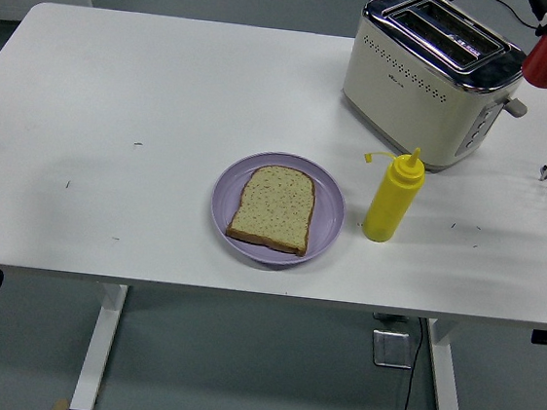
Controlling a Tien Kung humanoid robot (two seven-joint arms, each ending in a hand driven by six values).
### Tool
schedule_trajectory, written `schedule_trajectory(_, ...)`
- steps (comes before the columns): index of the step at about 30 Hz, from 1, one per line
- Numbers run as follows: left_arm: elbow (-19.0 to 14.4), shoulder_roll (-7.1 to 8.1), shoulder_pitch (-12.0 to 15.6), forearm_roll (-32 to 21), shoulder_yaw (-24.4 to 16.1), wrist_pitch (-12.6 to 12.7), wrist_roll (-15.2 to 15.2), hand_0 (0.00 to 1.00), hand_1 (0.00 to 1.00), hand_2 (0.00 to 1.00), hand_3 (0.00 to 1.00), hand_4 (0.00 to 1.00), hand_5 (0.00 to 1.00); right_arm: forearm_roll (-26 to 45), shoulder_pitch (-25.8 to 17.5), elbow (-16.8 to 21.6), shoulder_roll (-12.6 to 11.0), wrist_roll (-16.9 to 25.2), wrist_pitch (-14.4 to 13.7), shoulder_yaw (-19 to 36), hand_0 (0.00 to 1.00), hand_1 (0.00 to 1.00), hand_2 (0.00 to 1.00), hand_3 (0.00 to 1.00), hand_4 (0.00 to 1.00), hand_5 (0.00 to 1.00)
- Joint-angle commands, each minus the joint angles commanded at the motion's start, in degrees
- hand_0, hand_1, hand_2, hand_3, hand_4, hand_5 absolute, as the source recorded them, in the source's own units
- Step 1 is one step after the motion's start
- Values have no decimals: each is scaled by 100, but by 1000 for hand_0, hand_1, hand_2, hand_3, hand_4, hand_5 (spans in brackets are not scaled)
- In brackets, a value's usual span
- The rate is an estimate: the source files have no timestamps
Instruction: Pick up the cup,pour liquid into bread,place the cup on the desk
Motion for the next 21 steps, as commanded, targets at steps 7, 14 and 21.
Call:
schedule_trajectory(7,-3,-2,-12,4,20,-1,-3,714,751,779,689,662,998,435,-584,-110,-3,199,-87,258,2,36,200,369,816,232)
schedule_trajectory(14,1,1,-11,4,38,1,-6,713,751,779,689,660,998,-279,-997,-346,-24,460,-499,202,9,39,202,369,814,234)
schedule_trajectory(21,3,3,-14,4,61,0,-4,714,751,779,689,660,998,-417,-1291,-670,61,729,-726,46,17,43,204,368,814,237)
